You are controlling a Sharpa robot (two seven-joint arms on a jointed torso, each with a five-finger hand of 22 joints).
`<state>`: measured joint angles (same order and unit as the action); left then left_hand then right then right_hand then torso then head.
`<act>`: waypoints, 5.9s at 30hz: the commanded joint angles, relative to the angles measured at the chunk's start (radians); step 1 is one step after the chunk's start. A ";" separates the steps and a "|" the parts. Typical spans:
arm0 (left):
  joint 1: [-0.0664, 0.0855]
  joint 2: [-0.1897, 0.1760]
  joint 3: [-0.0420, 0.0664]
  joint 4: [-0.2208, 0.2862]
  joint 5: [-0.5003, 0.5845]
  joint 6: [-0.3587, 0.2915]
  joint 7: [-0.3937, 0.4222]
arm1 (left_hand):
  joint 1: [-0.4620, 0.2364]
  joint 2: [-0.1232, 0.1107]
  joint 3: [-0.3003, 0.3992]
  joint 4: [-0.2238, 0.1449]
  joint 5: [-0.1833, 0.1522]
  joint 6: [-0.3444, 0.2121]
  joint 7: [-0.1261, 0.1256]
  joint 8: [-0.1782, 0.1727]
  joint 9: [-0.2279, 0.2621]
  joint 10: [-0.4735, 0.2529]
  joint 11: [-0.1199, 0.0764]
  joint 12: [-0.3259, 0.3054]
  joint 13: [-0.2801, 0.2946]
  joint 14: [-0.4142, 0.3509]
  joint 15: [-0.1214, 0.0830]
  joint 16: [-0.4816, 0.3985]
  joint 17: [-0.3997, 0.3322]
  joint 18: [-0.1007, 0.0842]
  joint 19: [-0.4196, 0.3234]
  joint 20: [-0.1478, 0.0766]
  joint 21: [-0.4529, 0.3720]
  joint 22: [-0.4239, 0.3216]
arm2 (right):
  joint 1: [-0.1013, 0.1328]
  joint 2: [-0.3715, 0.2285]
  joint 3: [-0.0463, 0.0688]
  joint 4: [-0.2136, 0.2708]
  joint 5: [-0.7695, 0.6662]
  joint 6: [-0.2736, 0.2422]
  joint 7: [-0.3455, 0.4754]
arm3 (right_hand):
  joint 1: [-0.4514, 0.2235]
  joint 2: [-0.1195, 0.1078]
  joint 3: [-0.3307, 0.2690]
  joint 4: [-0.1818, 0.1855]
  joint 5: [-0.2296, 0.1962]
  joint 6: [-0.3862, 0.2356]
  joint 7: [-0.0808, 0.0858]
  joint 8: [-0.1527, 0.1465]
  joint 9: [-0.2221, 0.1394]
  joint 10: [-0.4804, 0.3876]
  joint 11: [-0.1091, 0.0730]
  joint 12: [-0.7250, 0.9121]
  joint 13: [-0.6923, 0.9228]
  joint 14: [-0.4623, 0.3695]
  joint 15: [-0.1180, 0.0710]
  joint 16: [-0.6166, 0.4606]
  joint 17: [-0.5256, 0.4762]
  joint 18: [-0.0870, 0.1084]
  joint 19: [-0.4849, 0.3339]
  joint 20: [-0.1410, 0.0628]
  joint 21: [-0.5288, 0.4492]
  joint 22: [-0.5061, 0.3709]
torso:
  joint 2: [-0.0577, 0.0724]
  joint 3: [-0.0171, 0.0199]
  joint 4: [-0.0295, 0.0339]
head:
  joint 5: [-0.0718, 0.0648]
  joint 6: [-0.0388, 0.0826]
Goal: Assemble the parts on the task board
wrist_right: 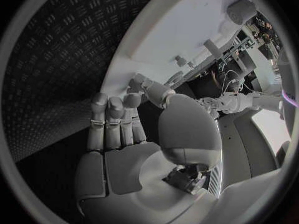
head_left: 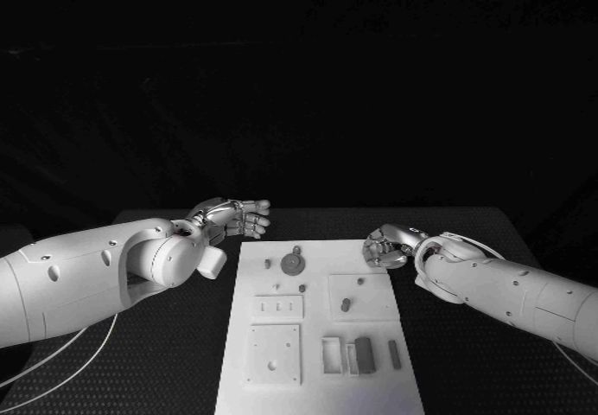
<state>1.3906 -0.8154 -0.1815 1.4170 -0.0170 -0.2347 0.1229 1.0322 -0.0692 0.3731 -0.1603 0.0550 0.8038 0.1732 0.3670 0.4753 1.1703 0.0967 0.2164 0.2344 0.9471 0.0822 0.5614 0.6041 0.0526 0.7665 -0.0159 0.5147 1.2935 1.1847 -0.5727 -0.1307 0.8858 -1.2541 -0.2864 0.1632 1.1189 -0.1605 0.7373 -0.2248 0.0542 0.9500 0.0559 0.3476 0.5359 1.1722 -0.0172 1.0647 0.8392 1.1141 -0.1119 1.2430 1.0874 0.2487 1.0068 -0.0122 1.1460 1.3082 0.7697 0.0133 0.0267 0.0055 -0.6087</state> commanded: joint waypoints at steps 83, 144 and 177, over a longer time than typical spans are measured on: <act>0.000 0.130 -0.001 0.010 -0.381 0.004 -0.320 | -0.179 -0.056 0.027 0.037 -0.006 0.082 -0.019 -0.045 -0.021 0.068 -0.021 -0.043 0.036 0.042 -0.027 0.041 0.039 0.004 0.002 -0.028 0.026 -0.014 | 0.106 0.016 0.030 0.514 -0.228 -0.081 -0.385 | -0.023 0.005 0.080 -0.012 -0.006 0.105 0.022 0.013 0.025 0.031 -0.016 0.012 -0.009 0.037 -0.022 0.012 -0.011 0.013 0.034 -0.027 0.020 0.003 | -0.029 -0.0116 -0.0070 | 0.019 0.029; 0.000 0.154 -0.001 -0.001 -0.327 0.042 -0.302 | -0.140 0.121 0.052 -0.089 -0.002 0.128 -0.053 -0.040 -0.031 0.102 -0.043 -0.071 0.059 0.036 -0.027 0.035 0.040 -0.003 -0.009 -0.027 0.037 -0.017 | 0.083 0.059 0.032 0.508 -0.216 -0.063 -0.377 | -0.023 -0.001 0.090 -0.014 -0.004 0.108 0.020 0.010 0.026 0.034 -0.017 0.010 -0.011 0.040 -0.023 0.012 -0.012 0.013 0.038 -0.029 0.020 0.002 | -0.030 -0.0117 -0.0075 | 0.024 0.012; -0.001 0.130 -0.001 0.004 -0.330 0.060 -0.322 | -0.120 0.137 0.203 -0.082 -0.003 0.219 -0.071 -0.014 -0.016 0.190 -0.070 -0.056 0.104 0.064 -0.040 0.059 0.053 -0.018 -0.010 -0.039 0.057 -0.019 | 0.079 0.050 0.031 0.494 -0.216 -0.053 -0.375 | -0.025 -0.002 0.092 -0.016 -0.004 0.110 0.020 0.009 0.026 0.035 -0.018 0.010 -0.011 0.041 -0.023 0.012 -0.013 0.013 0.039 -0.029 0.019 0.001 | -0.029 -0.0127 -0.0078 | 0.018 0.009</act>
<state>1.3854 -0.6877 -0.1877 1.4145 -0.3539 -0.1941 -0.2261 0.9148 0.0633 0.5690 -0.2428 0.0529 0.9742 0.1458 0.3495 0.4394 1.3552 0.0265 0.1546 0.3374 1.0024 0.0409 0.6164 0.6561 0.0462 0.7590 -0.0482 0.5657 1.2737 1.2694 -0.5222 -0.0956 1.3825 -1.4681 -0.3732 -0.2116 1.0932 -0.1686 0.8243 -0.2398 0.0462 0.9979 0.0213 0.3542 0.5612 1.1977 -0.0361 1.0725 0.8290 1.1481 -0.1316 1.2529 1.0754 0.2488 1.0430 -0.0413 1.1608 1.3081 0.7403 0.0003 0.0196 0.0237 -0.5998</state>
